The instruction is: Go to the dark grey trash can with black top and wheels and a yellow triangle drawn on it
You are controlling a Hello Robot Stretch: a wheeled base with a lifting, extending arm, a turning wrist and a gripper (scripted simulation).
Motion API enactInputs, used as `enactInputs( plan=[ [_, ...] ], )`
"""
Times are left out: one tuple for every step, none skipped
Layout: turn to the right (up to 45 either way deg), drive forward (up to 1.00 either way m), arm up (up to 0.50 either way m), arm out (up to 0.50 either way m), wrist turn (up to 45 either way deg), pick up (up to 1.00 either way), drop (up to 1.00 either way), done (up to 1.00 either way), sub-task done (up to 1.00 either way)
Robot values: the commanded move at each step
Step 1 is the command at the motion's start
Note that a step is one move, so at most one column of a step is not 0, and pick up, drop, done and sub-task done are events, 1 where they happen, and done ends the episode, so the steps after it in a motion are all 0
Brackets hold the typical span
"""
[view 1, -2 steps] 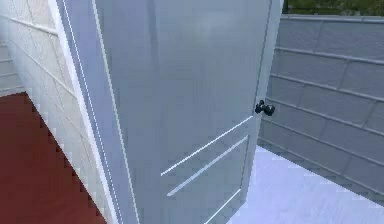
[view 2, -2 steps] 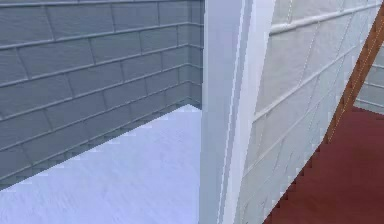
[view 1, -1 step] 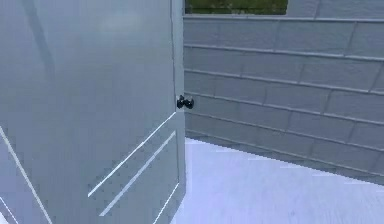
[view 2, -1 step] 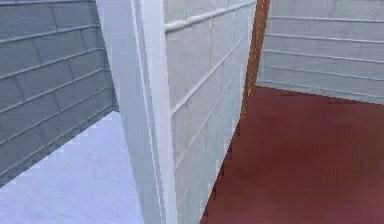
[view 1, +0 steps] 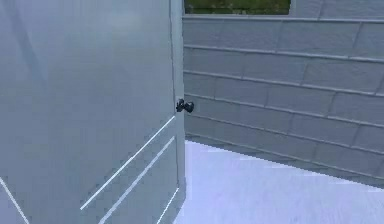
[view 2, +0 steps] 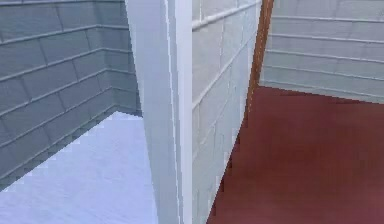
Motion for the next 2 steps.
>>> enactInputs(
  plan=[
    [15.0,0.00,0.00,0.00,0.0,0.00,0.00,0.00,0.00],
    [3.0,0.00,0.00,0.00,0.0,0.00,0.00,0.00,0.00]
  ],
)
